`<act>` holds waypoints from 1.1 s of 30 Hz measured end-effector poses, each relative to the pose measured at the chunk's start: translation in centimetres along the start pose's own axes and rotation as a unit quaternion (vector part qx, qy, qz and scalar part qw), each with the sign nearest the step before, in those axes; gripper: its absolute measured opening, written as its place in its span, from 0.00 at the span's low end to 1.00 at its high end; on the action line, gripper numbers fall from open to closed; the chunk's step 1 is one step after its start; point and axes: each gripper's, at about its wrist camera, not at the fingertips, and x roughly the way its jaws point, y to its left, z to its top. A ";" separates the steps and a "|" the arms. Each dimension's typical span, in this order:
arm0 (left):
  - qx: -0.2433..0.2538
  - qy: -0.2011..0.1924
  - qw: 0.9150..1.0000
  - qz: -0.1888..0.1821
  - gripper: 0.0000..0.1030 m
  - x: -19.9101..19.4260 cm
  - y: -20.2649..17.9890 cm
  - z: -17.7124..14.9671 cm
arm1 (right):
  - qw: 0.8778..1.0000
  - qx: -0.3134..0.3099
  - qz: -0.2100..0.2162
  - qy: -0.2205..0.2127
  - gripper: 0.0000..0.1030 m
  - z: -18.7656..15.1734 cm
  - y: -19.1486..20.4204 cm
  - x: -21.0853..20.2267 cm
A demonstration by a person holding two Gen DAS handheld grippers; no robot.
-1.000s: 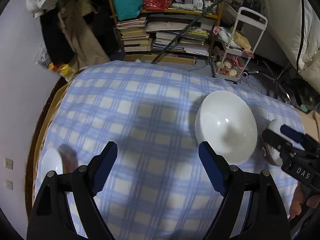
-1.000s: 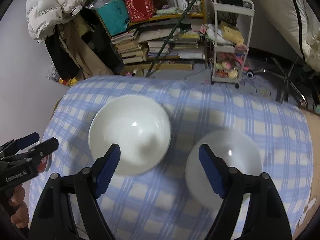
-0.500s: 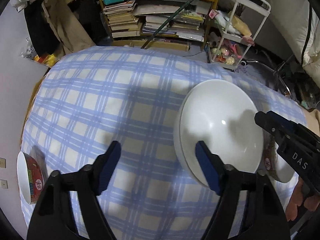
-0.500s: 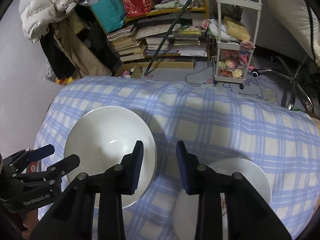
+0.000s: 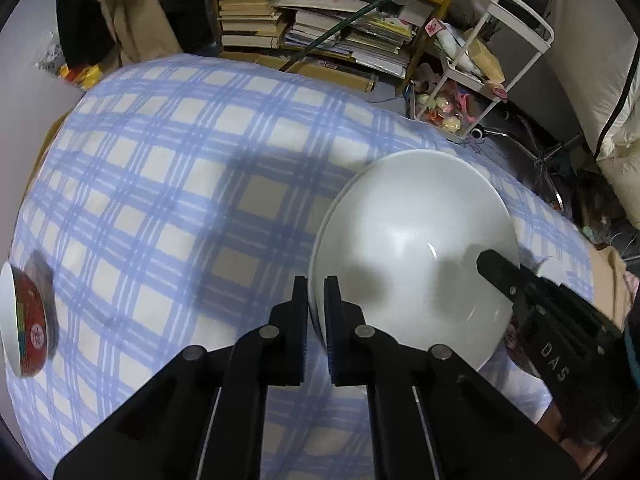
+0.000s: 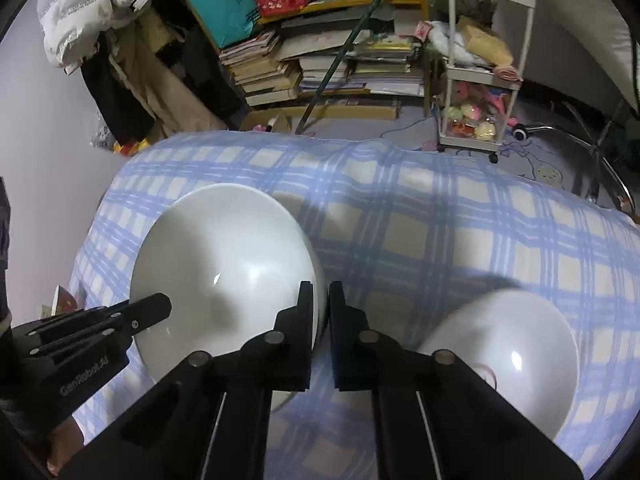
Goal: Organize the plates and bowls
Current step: 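Grasp a white bowl rim with the left tool while the right tool grasps another white bowl, then carry the held white bowls with both tools toward the cherry plates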
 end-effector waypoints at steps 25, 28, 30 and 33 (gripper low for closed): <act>0.019 0.002 0.999 -0.029 0.08 -5.2 -2.0 -10.4 | 0.998 -0.001 -0.055 0.004 0.09 -9.1 -0.2 -8.4; 0.028 0.003 0.999 -0.030 0.08 -5.6 -2.6 -11.7 | 0.999 0.012 -0.049 0.001 0.09 -10.3 -0.8 -9.3; 0.036 0.001 0.999 -0.025 0.08 -5.8 -3.0 -12.5 | 0.999 0.013 -0.052 -0.002 0.09 -11.2 -1.1 -9.9; 0.036 0.008 0.999 -0.027 0.08 -6.0 -3.5 -13.8 | 0.998 0.017 -0.056 -0.005 0.09 -12.5 -1.4 -10.8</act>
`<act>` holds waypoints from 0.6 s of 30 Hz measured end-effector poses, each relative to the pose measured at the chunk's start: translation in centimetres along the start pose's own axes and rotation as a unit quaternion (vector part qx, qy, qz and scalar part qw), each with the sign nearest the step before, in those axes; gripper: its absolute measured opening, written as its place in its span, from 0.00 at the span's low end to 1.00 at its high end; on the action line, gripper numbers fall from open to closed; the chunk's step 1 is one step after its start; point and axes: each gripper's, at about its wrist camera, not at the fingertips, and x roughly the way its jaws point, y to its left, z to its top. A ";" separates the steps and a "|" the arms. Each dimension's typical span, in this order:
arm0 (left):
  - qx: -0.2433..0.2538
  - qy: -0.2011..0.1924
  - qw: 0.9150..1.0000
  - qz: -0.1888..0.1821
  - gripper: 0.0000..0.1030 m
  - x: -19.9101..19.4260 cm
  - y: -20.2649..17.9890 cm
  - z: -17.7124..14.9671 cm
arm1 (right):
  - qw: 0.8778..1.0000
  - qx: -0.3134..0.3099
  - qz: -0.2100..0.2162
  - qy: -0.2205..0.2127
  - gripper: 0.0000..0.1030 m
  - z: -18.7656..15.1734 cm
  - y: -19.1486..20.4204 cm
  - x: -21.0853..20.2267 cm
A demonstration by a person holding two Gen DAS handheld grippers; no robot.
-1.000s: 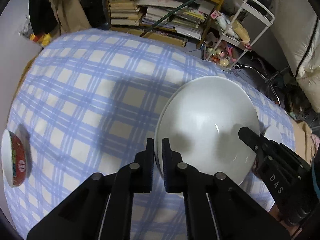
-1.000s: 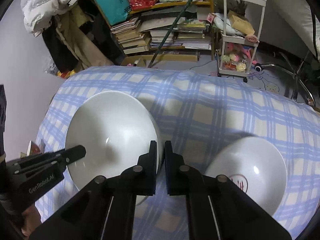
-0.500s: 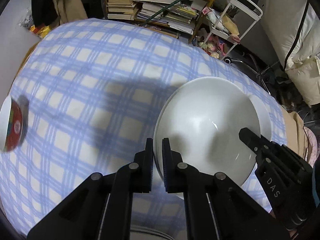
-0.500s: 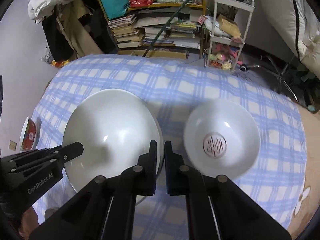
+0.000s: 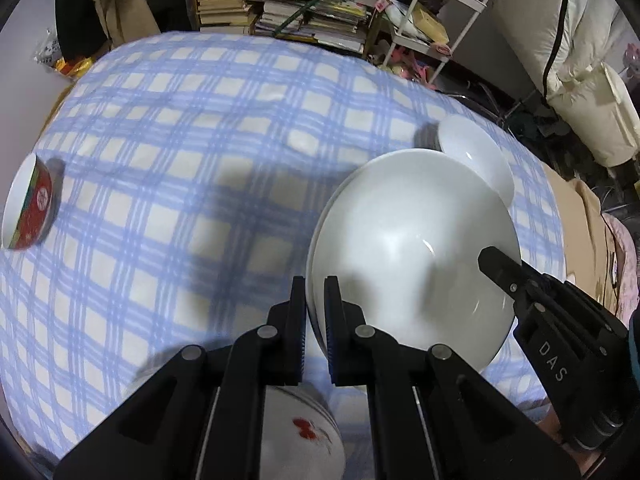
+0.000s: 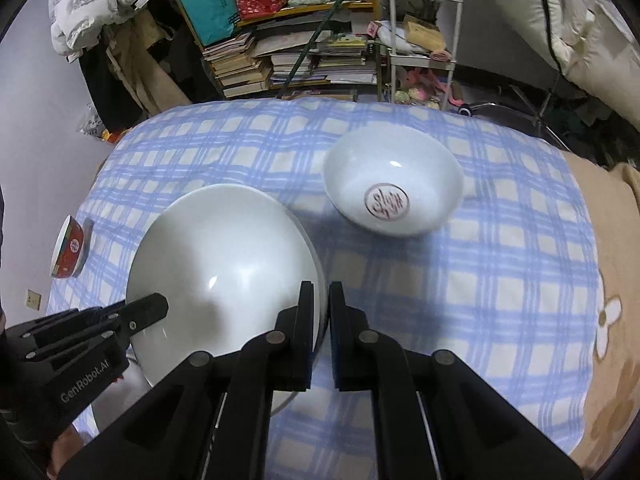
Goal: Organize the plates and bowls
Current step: 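Carry the held white bowls with both tools toward the cherry plates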
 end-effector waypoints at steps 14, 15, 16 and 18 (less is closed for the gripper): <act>0.007 0.009 1.000 0.004 0.08 -1.0 -1.5 -4.5 | 1.000 0.004 -0.010 -0.008 0.09 -4.6 -1.3 -2.2; 0.008 0.007 1.000 0.006 0.08 -1.0 -1.7 -4.7 | 1.000 0.008 -0.008 -0.009 0.09 -4.8 -1.4 -2.3; 0.007 0.005 1.000 0.008 0.08 -0.9 -1.8 -4.9 | 1.000 0.013 -0.005 -0.011 0.09 -5.0 -1.6 -2.3; 0.006 0.004 1.000 0.014 0.08 -0.7 -2.1 -5.0 | 1.000 0.019 -0.003 -0.014 0.09 -5.4 -2.1 -2.2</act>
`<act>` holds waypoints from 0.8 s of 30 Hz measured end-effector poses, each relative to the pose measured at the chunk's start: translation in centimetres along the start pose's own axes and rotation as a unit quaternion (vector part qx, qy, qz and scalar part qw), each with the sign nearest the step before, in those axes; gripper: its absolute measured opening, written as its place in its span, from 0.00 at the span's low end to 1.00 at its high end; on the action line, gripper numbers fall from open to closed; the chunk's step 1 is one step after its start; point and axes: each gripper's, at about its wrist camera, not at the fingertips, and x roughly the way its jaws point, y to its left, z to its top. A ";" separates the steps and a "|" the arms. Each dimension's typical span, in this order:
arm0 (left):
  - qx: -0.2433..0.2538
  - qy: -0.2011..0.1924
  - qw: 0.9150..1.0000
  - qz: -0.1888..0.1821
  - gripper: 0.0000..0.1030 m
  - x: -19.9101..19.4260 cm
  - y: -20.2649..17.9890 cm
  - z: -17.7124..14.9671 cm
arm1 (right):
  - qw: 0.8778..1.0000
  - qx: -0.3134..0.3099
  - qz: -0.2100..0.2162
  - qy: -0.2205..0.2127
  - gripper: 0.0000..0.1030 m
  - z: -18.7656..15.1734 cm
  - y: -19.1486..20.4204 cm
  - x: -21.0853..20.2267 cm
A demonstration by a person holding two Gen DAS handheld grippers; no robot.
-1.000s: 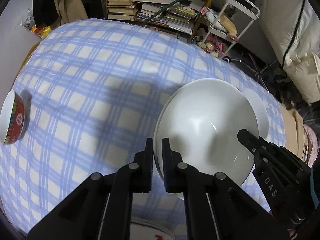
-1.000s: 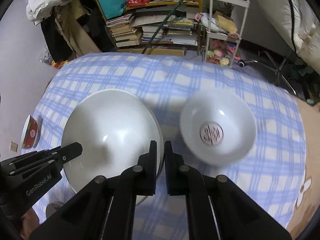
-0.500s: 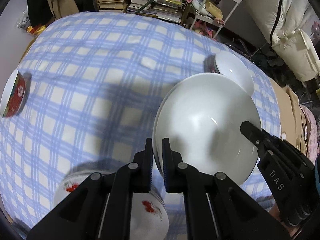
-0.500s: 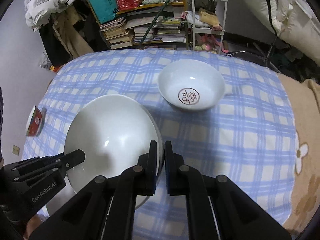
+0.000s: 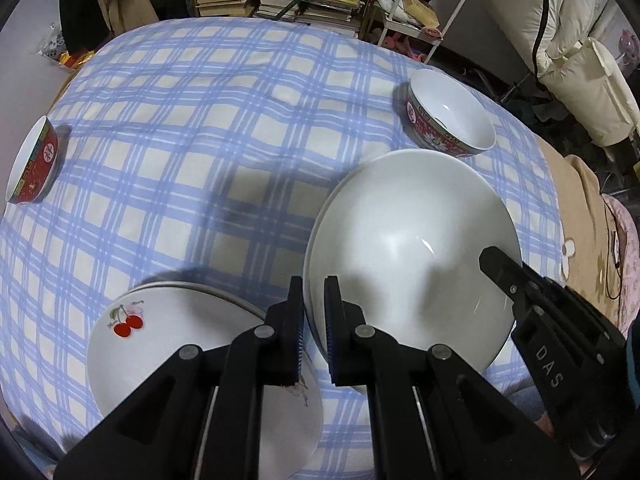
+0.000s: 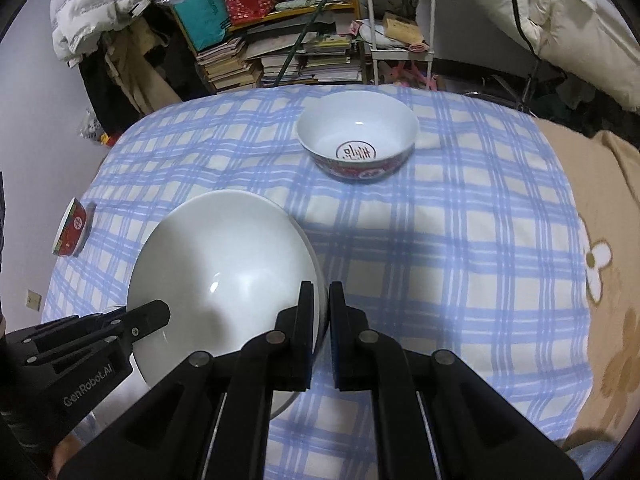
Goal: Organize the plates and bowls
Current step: 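Carry the held white bowls with both tools toward the cherry plates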
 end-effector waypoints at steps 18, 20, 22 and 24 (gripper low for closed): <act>0.017 0.036 0.998 0.045 0.08 2.7 -1.1 -0.2 | 1.000 0.004 0.001 0.022 0.09 -1.7 -0.9 2.8; 0.012 0.038 0.998 0.041 0.08 2.7 -1.0 -0.2 | 1.000 -0.002 -0.005 0.018 0.09 -1.9 -0.6 2.7; 0.003 0.042 0.999 0.031 0.08 2.7 -0.8 -0.1 | 1.000 -0.003 -0.007 0.017 0.09 -1.9 -0.6 2.7; -0.005 0.048 0.999 0.022 0.08 2.8 -0.4 0.0 | 1.000 -0.001 -0.006 0.016 0.09 -1.9 -0.7 2.7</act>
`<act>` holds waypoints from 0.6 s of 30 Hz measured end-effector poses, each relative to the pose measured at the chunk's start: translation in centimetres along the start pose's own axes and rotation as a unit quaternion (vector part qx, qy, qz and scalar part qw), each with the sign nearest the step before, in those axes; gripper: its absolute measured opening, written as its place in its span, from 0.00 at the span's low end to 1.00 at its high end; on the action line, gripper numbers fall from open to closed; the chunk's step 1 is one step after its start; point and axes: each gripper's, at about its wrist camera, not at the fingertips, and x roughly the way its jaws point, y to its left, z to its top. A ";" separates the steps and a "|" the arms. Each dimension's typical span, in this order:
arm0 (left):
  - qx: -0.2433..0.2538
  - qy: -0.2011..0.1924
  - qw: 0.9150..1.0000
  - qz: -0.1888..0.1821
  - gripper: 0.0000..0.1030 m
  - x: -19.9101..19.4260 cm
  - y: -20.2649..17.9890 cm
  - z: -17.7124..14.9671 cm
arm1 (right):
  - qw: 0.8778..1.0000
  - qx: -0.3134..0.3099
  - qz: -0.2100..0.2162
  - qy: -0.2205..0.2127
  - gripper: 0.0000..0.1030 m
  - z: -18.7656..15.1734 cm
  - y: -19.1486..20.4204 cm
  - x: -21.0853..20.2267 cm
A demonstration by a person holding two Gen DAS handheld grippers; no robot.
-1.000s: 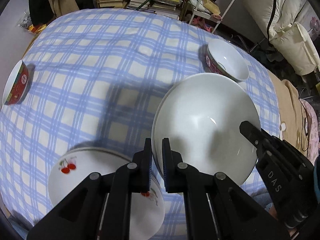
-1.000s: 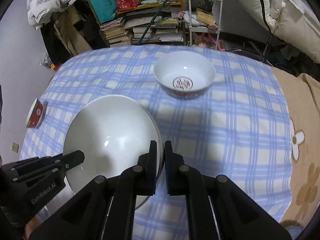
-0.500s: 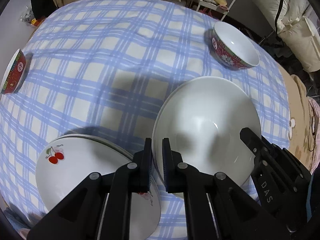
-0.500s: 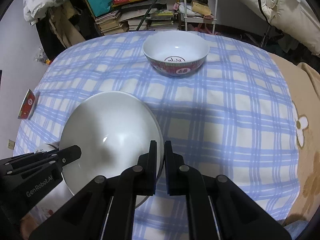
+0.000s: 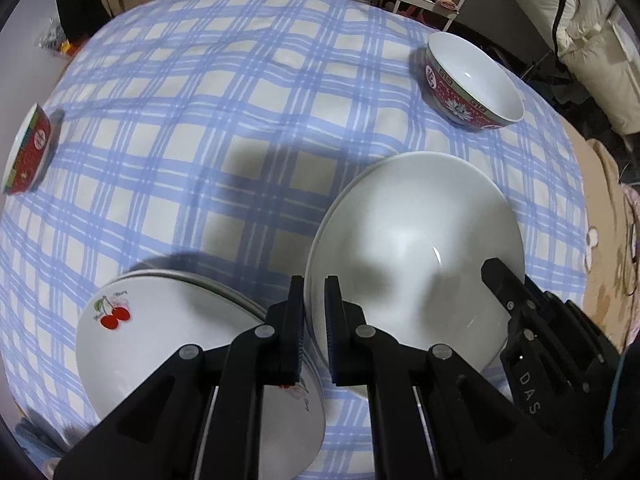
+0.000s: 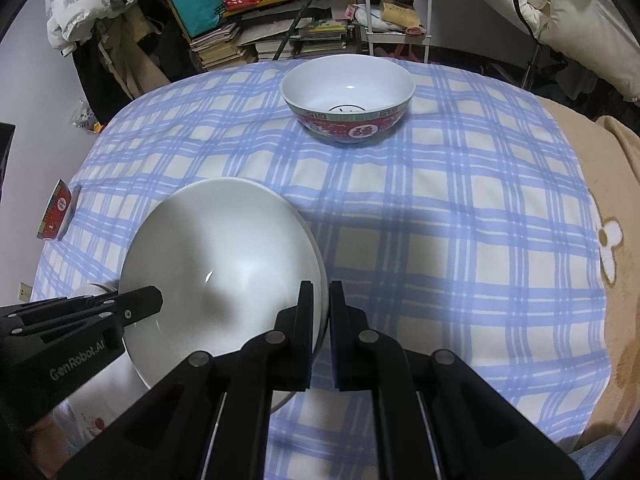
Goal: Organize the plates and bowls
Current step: 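Carry the held white bowls with both tools toward the cherry plates, then lower the white bowls and open both tools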
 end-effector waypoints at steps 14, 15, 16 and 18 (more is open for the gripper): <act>0.012 -0.007 1.000 0.005 0.14 -1.4 0.8 0.0 | 0.999 0.040 0.030 0.009 0.10 -0.3 -0.8 -0.1; 0.011 -0.005 1.000 0.000 0.14 -1.7 1.0 0.1 | 0.999 0.040 0.033 0.007 0.10 -0.3 -0.9 -0.4; 0.010 -0.005 1.000 -0.005 0.14 -2.0 1.1 0.2 | 0.999 0.041 0.034 0.001 0.10 -0.2 -1.0 -0.7; 0.012 -0.004 1.000 -0.009 0.14 -2.5 1.2 0.5 | 0.998 0.043 0.034 -0.010 0.10 0.1 -1.2 -1.3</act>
